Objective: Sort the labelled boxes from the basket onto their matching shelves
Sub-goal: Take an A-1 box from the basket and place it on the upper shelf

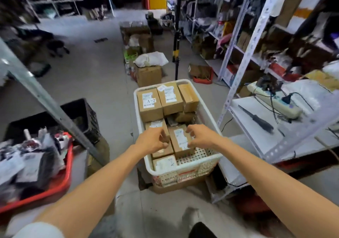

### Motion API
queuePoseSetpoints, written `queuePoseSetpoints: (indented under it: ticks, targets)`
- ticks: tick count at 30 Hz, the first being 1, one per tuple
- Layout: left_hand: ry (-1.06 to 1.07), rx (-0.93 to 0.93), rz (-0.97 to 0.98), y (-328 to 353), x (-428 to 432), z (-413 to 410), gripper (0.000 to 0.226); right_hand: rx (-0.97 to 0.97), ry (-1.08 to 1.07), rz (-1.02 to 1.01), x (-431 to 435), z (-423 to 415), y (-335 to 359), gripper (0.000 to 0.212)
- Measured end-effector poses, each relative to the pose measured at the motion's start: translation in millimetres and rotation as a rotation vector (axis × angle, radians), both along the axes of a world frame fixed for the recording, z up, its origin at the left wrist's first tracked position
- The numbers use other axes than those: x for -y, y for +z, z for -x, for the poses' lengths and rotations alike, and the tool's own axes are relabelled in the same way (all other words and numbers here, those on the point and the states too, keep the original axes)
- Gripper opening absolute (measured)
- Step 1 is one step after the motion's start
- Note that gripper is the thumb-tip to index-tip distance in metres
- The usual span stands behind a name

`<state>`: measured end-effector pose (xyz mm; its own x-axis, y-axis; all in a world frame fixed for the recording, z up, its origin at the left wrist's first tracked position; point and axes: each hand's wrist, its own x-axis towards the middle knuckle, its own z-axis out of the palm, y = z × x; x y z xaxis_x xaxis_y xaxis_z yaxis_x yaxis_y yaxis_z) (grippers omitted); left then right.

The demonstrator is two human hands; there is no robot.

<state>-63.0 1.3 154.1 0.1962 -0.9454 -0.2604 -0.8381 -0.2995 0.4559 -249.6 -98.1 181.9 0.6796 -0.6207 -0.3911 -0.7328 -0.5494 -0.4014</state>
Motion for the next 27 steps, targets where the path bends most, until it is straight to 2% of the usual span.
queuePoseSetpoints:
  ticks: [7, 12, 16, 22, 27]
  targets:
    - [0.096, 0.001, -0.011, -12, 66, -50, 0.031, -0.024, 0.037, 0.012, 87, -52, -17, 0.050]
    - [0.152, -0.031, -0.034, -18, 125, -85, 0.030, -0.003, -0.003, -0.046, 158, -86, -30, 0.042]
    - [0.209, -0.076, -0.039, -32, 165, -102, 0.034, 0.013, -0.030, -0.124, 204, -109, -47, 0.045]
    - [0.207, -0.136, -0.136, -72, 198, -126, 0.029, 0.046, -0.212, -0.270, 245, -145, -101, 0.055]
    - [0.124, -0.161, -0.204, -109, 233, -155, 0.030, 0.052, -0.499, -0.498, 263, -175, -158, 0.047]
